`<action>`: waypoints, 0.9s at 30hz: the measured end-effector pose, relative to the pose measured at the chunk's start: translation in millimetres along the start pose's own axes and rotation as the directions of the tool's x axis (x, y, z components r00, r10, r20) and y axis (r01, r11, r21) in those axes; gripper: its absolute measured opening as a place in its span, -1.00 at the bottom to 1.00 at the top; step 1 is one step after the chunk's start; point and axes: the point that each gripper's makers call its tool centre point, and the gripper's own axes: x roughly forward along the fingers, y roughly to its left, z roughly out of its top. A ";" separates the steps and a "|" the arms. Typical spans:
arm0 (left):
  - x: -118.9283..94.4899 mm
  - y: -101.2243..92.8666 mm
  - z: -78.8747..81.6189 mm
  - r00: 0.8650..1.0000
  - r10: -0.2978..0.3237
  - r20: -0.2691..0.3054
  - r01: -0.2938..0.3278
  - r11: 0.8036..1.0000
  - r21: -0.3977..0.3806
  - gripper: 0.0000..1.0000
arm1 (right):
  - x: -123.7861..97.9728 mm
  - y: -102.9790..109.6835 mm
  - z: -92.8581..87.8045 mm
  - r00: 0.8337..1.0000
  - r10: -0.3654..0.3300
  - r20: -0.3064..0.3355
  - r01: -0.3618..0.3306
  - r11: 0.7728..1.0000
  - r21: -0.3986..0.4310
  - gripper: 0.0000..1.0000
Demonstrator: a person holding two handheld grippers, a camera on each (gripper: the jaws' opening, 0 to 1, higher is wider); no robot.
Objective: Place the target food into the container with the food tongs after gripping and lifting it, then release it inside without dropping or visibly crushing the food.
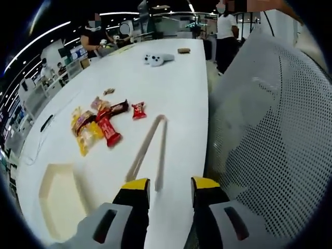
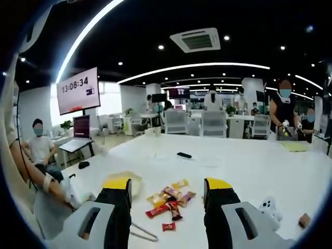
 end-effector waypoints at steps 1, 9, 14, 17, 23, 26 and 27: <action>1.3 0.3 -1.0 1.000 0.000 -0.003 0.000 1.000 -0.002 -0.41 | 0.1 1.0 -0.6 1.000 0.001 -0.002 -0.001 1.000 0.000 0.13; 10.1 -0.6 -5.0 1.000 -0.007 -0.016 0.007 1.000 -0.020 -0.44 | 0.6 3.5 -2.7 1.000 0.006 -0.007 -0.006 1.000 0.000 0.13; 16.4 3.3 -8.6 0.999 -0.001 -0.033 -0.001 0.998 -0.059 -0.44 | -0.3 4.0 -3.4 1.000 0.007 -0.012 -0.007 1.000 -0.003 0.13; 18.5 4.8 -9.2 0.999 0.004 -0.037 -0.006 0.998 -0.068 -0.44 | -1.6 3.9 -4.6 1.000 0.004 -0.017 -0.004 1.000 -0.001 0.12; 22.0 3.6 -13.1 0.999 -0.001 -0.049 -0.002 0.997 -0.076 -0.49 | -1.9 4.1 -6.7 1.000 0.004 -0.027 -0.004 1.000 0.001 0.11; 23.2 3.8 -14.6 0.999 0.001 -0.052 -0.005 0.997 -0.076 -0.50 | -1.8 5.1 -8.8 0.999 0.007 -0.034 -0.007 1.000 0.002 0.10; 23.4 4.3 -14.8 0.999 0.004 -0.053 -0.009 0.997 -0.077 -0.50 | -1.7 5.2 -9.1 0.999 0.007 -0.036 -0.007 1.000 0.001 0.07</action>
